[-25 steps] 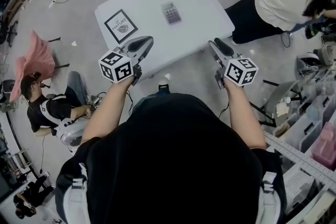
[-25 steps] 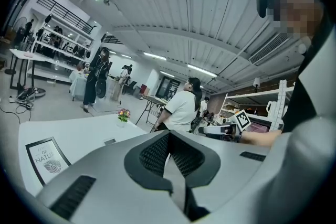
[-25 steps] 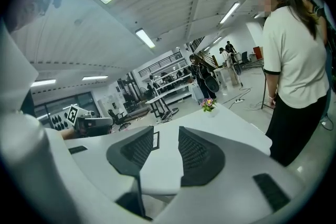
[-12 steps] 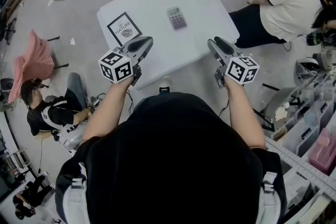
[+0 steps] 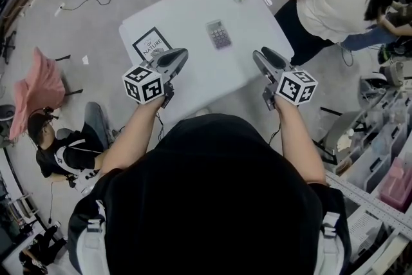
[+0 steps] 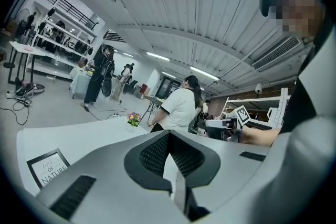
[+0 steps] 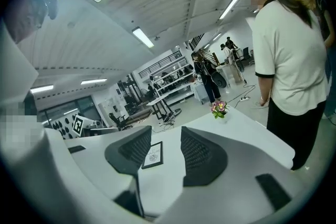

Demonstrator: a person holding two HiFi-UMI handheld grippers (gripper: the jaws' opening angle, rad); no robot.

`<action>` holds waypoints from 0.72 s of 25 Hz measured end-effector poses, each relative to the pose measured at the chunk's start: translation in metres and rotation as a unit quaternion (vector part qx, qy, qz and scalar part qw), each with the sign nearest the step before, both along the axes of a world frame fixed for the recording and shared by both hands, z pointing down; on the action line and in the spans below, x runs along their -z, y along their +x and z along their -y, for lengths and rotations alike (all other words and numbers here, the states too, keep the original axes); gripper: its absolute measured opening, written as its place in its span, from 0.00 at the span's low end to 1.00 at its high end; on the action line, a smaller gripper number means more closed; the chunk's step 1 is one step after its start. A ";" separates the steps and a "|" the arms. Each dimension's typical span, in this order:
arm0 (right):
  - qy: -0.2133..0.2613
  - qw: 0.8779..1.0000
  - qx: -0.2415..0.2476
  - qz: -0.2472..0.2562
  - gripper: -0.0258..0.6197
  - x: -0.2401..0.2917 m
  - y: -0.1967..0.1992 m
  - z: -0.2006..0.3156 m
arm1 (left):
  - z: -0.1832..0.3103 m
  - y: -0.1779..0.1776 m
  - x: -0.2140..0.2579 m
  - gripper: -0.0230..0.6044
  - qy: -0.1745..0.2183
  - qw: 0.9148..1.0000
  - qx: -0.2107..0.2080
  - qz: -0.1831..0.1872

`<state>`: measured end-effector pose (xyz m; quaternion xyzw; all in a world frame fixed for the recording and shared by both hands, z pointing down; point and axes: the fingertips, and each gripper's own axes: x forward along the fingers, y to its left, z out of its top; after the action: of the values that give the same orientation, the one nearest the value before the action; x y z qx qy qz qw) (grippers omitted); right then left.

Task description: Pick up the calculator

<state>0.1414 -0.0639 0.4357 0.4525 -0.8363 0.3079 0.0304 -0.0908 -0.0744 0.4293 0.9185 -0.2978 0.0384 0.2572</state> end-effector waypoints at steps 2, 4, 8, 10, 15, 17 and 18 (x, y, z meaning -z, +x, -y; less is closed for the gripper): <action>0.004 1.000 -0.004 0.001 0.33 0.002 -0.002 0.005 | 0.003 -0.003 -0.001 0.06 0.001 1.000 -0.005 0.001; 0.008 1.000 -0.008 0.002 0.34 0.006 -0.003 0.008 | 0.008 -0.006 -0.001 0.06 0.000 1.000 -0.010 0.003; 0.010 1.000 -0.011 0.001 0.34 0.011 -0.010 0.021 | 0.019 -0.015 -0.001 0.06 0.000 1.000 -0.015 0.003; 0.009 1.000 -0.009 0.001 0.34 0.010 -0.014 0.022 | 0.022 -0.019 -0.003 0.06 0.000 1.000 -0.013 0.003; 0.005 1.000 0.016 -0.011 0.34 0.008 -0.019 0.025 | 0.020 -0.024 -0.007 0.06 -0.004 1.000 0.004 -0.006; 0.006 1.000 0.018 -0.011 0.35 0.009 -0.026 0.034 | 0.024 -0.034 -0.010 0.06 -0.009 1.000 0.008 -0.006; 0.006 1.000 0.020 -0.011 0.35 0.010 -0.030 0.038 | 0.025 -0.040 -0.011 0.06 -0.011 1.000 0.011 -0.006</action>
<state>0.1115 -0.1016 0.4259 0.4394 -0.8466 0.2973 0.0429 -0.1304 -0.0998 0.4406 0.9125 -0.3059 0.0334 0.2696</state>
